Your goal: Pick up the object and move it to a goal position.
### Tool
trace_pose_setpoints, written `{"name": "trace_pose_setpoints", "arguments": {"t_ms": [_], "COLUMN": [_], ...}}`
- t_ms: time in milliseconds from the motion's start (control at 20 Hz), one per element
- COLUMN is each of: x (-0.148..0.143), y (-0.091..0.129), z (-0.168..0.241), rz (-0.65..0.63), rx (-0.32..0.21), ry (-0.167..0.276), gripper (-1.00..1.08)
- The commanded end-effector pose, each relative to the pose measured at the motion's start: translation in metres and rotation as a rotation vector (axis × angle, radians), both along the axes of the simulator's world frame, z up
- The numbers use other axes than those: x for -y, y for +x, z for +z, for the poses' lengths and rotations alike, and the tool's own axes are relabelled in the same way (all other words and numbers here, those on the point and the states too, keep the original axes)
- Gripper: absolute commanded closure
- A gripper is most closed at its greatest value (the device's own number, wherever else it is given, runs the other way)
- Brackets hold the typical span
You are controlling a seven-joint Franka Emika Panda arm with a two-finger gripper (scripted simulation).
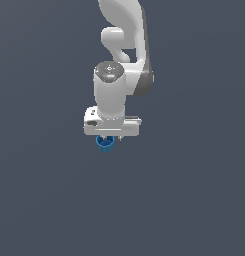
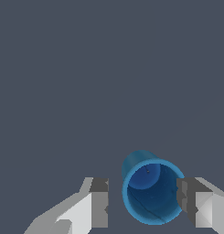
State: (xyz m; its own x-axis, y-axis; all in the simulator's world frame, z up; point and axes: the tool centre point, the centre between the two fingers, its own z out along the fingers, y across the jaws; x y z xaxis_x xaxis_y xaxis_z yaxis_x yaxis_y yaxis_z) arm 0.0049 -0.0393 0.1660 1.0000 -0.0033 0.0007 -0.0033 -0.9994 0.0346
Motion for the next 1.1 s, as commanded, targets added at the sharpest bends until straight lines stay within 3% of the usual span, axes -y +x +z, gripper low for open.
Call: {"name": "trace_pose_setpoints", "arguments": {"t_ms": [0, 550, 1050], "x": [0.003, 0.026, 0.052], "y": [-0.001, -0.005, -0.013], "z": [-0.003, -0.024, -0.046], "rz": [0.029, 0.246, 0.477], "rx": [-0.013, -0.110, -0.211], "ry": [-0.001, 0.006, 0.042], "gripper": [-0.20, -0.20, -0.20]}}
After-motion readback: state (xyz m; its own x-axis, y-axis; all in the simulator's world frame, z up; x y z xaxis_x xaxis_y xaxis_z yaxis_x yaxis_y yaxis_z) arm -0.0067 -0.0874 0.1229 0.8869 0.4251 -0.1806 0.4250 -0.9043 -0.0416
